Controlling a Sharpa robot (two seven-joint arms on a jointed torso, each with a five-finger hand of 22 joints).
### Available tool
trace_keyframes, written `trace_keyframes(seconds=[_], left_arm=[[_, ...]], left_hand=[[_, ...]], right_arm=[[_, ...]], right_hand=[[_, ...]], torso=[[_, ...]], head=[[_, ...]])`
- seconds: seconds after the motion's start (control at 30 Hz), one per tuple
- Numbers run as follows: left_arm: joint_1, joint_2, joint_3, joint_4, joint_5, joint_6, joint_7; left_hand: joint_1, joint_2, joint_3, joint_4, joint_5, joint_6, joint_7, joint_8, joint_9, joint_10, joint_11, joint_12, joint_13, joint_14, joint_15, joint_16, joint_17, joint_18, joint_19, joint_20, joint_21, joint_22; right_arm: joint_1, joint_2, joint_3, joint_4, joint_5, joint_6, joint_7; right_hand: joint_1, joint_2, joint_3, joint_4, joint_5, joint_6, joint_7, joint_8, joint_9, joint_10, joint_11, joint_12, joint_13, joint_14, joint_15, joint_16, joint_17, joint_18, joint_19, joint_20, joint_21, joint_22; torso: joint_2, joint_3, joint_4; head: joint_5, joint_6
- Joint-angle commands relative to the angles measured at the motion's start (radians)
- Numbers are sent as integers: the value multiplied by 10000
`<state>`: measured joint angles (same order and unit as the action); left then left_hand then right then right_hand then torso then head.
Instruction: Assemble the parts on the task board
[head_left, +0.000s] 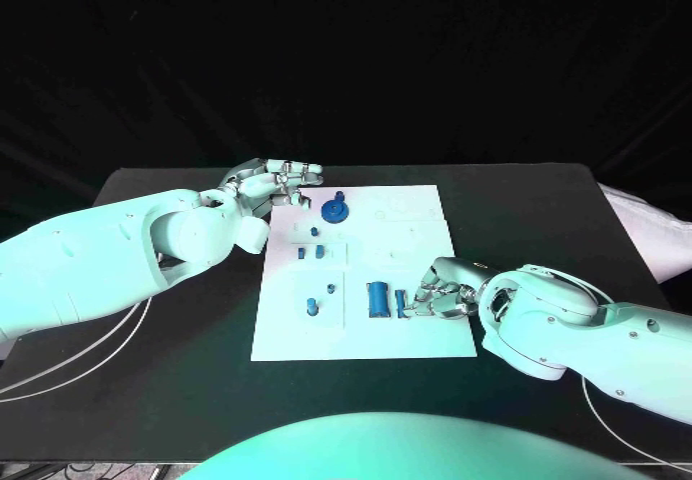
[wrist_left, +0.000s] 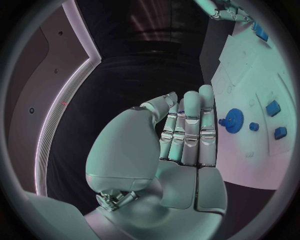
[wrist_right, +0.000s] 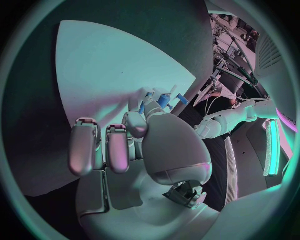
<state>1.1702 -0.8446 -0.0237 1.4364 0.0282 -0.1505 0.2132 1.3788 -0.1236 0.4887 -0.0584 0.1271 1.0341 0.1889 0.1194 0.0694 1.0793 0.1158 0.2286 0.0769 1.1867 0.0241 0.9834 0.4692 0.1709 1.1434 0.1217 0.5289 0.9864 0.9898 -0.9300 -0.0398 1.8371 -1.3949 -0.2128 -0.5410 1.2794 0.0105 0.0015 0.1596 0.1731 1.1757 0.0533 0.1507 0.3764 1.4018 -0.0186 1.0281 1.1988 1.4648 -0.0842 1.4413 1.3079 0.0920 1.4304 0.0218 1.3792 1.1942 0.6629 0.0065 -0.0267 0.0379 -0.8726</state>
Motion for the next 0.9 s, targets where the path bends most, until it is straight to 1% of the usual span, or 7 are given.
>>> trace_keyframes(seconds=[0.03,0.17,0.33,0.53,0.63,0.77,0.9], left_arm=[[0,8,5,-1,-40,170,48],[-5,17,5,-20,-40,140,77],[-55,55,4,-62,54,7,221],[-258,180,5,-154,341,-404,589],[-346,260,5,-239,504,-658,808],[-462,491,6,-506,752,-1037,1189],[-550,859,7,-1023,995,-1456,1597]], left_hand=[[28,93,-55,-16,2,-40,-3,56,-14,-49,-7,46,-13,-83,-2,-47,-17,114,-91,-9,-38,-12],[27,94,-61,-22,2,-44,-1,59,-14,-59,-5,58,-15,-86,-1,-45,-25,113,-93,-9,-40,-12],[-97,92,-156,19,-6,-77,6,79,-16,-125,9,135,-28,-109,23,-33,-79,103,-113,12,-76,-32],[-304,91,-389,136,-8,-187,19,103,-20,-223,39,305,-43,-914,129,-638,-463,95,-723,100,-606,-321],[-368,114,-490,206,-7,-239,28,140,-21,-306,97,355,-78,-1724,281,-1629,-1008,53,-1522,223,-1330,-763],[-400,197,-481,352,11,-488,66,109,-35,-428,230,138,-143,-2405,678,-4001,-2220,46,-2663,583,-2821,-1959],[-452,167,-549,487,16,-662,37,-22,-39,-568,383,-346,-151,-2670,1090,-5921,-3054,56,-3505,1085,-4135,-3228]], right_arm=[[-9,-131,1,147,283,-428,465],[70,-308,25,206,1158,-972,1457],[455,-404,43,-189,3513,-1540,3481],[968,-118,47,-1366,6895,-1885,5772],[1125,246,49,-2204,8439,-1785,6748],[1250,838,62,-3451,10238,-1330,7853],[1295,1479,122,-4707,11474,-681,8729]], right_hand=[[-80,-19,-126,47,206,-115,22,-92,4,-40,-28,-202,-95,685,-35,-47,530,-183,54,-2,24,-37],[-216,-148,-293,129,334,-348,130,-230,-49,-244,57,-640,-361,637,24,-192,328,-149,-38,24,-87,-224],[-72,-147,-375,77,415,-879,364,-545,-169,-761,252,-1646,-988,498,181,-603,-209,-27,-356,139,-496,-907],[569,36,-202,-295,419,-1290,567,-753,-246,-2132,432,-4664,-3087,-91,340,-2402,-2317,442,-1501,297,-2246,-3557],[919,143,9,-473,402,-1549,674,-841,-301,-2708,580,-5683,-3948,-1156,492,-5391,-5457,926,-2874,394,-4585,-6680],[1185,216,389,-569,231,-1915,1021,-864,-451,-3137,953,-7458,-5807,-2109,828,-8136,-7268,904,-3429,752,-6385,-7795],[1345,61,864,-703,45,-2229,1261,-885,-804,-3286,1360,-8791,-7677,-3057,1306,-10615,-8648,905,-4121,1196,-8501,-9125]], torso=[[-17,0,-4],[-37,-23,-18],[-134,-72,-37],[-380,-182,-62],[-546,-246,-138],[-730,-296,-186],[-915,-295,-210]], head=[[-4,0],[-35,30],[-116,212],[-210,592],[-216,760],[-285,1124],[-324,1643]])
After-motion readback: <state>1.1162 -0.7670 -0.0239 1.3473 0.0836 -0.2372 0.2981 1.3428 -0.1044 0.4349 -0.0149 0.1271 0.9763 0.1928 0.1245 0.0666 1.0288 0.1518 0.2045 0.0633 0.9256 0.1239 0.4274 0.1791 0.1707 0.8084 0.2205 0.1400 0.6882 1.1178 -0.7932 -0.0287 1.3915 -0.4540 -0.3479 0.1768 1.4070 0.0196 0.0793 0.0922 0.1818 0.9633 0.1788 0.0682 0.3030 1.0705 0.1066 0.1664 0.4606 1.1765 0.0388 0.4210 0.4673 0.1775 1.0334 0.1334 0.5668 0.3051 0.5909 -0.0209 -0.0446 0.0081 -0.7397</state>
